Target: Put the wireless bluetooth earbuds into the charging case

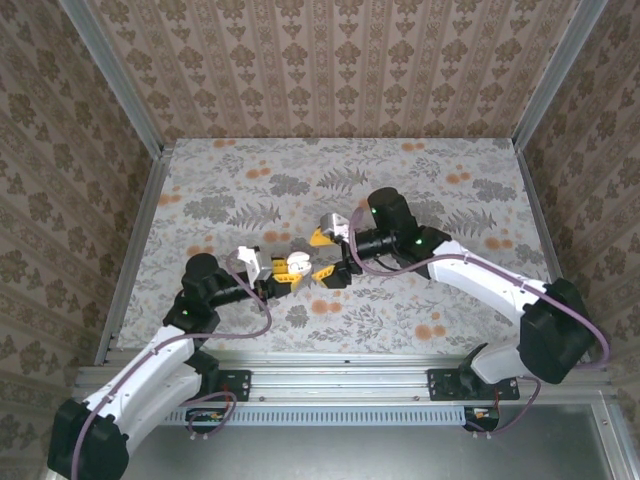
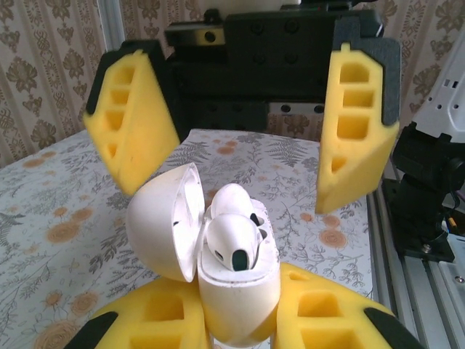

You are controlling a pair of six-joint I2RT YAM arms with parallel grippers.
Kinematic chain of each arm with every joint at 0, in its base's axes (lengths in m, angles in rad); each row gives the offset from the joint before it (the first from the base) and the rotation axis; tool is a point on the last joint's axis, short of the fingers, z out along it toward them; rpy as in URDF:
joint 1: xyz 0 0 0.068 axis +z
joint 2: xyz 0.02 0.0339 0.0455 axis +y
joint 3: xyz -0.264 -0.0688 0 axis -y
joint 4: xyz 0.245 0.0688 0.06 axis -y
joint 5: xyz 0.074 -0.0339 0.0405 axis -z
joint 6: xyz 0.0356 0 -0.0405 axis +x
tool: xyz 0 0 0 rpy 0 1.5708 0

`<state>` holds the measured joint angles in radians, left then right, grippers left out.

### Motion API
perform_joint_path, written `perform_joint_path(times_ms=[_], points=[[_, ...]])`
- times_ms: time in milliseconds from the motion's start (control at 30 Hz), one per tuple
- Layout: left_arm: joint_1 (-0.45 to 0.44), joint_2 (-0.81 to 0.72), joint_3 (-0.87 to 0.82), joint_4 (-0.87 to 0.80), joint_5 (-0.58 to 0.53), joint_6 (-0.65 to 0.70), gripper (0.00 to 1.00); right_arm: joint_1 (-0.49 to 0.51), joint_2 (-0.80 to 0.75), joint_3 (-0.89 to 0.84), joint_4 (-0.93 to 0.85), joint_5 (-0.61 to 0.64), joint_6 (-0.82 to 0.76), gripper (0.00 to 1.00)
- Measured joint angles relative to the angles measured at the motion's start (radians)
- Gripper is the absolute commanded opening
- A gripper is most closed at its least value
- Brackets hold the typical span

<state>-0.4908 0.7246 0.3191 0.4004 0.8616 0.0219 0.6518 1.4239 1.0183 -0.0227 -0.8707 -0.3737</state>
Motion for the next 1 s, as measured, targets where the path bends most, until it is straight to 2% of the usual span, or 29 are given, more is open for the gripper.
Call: perform_joint_path(times_ms=[167,567,767,1000], points=[[-0.002,-0.006,0.003,-0.011,0.003,0.010,0.00,0.021,0.050,0.044,-0.069,-0.028,-0.052,0.82],[-0.007,-0.007,0.003,-0.018,-0.011,0.025,0.00,0.034,0.064,0.061,-0.089,-0.086,-0.121,0.63],[-0.008,-0.018,0.003,-0.019,-0.024,0.028,0.00,0.017,-0.025,0.012,-0.035,-0.095,-0.121,0.56],[-0.008,-0.020,0.003,-0.019,-0.031,0.028,0.00,0.005,-0.112,-0.026,0.043,-0.088,-0.114,0.55]])
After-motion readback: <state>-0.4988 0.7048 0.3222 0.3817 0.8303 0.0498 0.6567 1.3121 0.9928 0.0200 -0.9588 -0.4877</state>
